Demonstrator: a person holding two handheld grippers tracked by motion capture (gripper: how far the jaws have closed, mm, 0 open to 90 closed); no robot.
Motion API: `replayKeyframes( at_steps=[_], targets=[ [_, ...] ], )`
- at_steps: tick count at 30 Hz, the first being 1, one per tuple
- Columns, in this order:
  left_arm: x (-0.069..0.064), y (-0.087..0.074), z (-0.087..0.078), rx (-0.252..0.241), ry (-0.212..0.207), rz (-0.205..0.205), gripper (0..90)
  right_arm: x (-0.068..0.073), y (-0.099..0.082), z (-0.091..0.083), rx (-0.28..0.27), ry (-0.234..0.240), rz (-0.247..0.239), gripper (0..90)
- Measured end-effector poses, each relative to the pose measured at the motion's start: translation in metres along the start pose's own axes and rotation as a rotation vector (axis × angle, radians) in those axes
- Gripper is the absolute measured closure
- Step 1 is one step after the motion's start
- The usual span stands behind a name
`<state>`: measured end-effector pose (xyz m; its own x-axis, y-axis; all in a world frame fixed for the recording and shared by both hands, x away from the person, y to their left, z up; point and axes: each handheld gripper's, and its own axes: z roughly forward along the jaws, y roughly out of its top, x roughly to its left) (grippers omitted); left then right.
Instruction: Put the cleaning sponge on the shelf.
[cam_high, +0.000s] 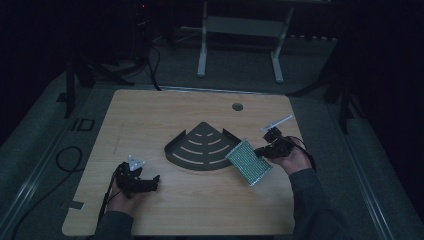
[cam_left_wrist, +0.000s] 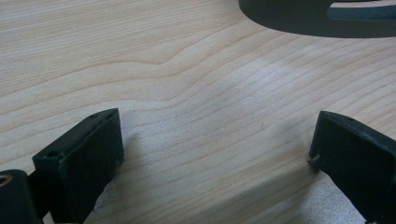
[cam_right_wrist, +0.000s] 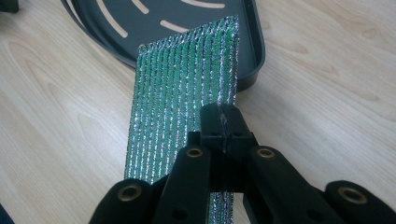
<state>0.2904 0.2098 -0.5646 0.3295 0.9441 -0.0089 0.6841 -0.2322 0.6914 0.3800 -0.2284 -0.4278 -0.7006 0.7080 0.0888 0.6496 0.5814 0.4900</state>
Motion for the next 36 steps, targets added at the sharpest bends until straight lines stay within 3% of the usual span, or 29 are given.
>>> replayKeyframes(
  at_steps=[16, 36],
  targets=[
    [0.000, 0.000, 0.000, 0.000, 0.000, 0.000, 3.0, -0.004, 0.022, 0.004, -0.017, -0.011, -0.013, 89.4],
    [0.000, 0.000, 0.000, 0.000, 0.000, 0.000, 3.0, -0.011, 0.034, 0.012, -0.019, -0.001, -0.017, 89.5]
  ],
)
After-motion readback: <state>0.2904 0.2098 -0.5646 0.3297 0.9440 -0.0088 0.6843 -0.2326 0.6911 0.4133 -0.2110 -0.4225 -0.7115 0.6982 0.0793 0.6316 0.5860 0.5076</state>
